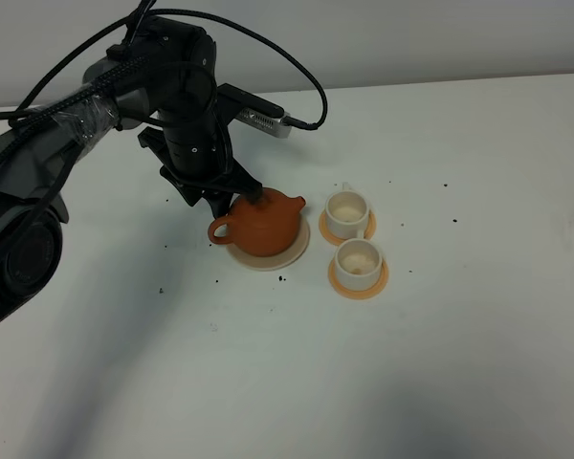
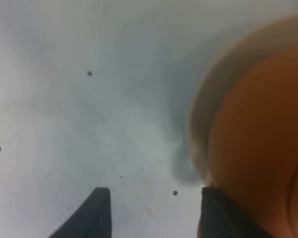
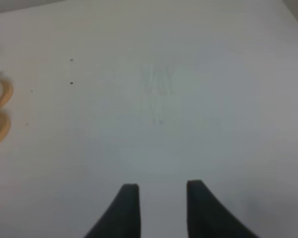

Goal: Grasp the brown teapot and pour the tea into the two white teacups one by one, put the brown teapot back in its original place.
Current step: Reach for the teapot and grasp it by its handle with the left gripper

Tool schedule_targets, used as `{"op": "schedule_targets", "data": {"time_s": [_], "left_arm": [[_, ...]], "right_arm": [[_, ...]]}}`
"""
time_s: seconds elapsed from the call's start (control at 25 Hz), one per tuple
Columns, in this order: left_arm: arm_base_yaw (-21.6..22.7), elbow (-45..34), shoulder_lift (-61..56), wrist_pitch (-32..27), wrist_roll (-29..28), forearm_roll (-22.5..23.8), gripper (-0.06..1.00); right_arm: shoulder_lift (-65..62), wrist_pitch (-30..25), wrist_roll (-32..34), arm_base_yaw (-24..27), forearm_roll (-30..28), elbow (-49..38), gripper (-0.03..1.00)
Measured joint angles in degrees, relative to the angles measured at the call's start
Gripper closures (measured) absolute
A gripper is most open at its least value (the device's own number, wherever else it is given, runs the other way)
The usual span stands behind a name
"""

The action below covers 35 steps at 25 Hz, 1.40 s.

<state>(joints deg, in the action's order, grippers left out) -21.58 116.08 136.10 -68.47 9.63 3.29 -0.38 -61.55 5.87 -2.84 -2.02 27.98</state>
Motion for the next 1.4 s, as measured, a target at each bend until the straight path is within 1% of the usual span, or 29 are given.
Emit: {"op": "schedule_targets", "data": {"time_s": [0.28, 0.6, 0.84, 1.04, 1.12, 1.2, 1.32, 1.4], "left_arm": [[0.05, -0.39, 0.00, 0.00, -1.13, -0.24, 0.52], [0.57, -3.77, -0.39, 0.00, -1.42, -1.06, 0.52], [0.57, -4.09, -3.60, 0.00, -1.42, -0.96, 0.52], [1.90, -4.09, -5.31, 0.00, -1.37, -0.95, 0.52], [2.33, -4.09, -5.31, 0.00, 0.26, -1.09, 0.52], [2.38, -4.09, -5.31, 0.00, 3.65, -2.25, 0.52], [2.27, -4.09, -5.31, 0.00, 9.42, -5.73, 0.52], [2.21, -4.09, -5.35, 0.00, 12.15, -7.88, 0.52]], "right_arm": [[0.00, 0.00, 0.00, 0.00, 0.00, 0.00, 0.72], [0.00, 0.00, 0.00, 0.00, 0.00, 0.00, 0.72], [0.00, 0.00, 0.00, 0.00, 0.02, 0.00, 0.72], [0.00, 0.00, 0.00, 0.00, 0.02, 0.00, 0.72], [0.00, 0.00, 0.00, 0.00, 0.02, 0.00, 0.72], [0.00, 0.00, 0.00, 0.00, 0.02, 0.00, 0.72], [0.00, 0.00, 0.00, 0.00, 0.02, 0.00, 0.72], [0.00, 0.00, 0.00, 0.00, 0.02, 0.00, 0.72]]}}
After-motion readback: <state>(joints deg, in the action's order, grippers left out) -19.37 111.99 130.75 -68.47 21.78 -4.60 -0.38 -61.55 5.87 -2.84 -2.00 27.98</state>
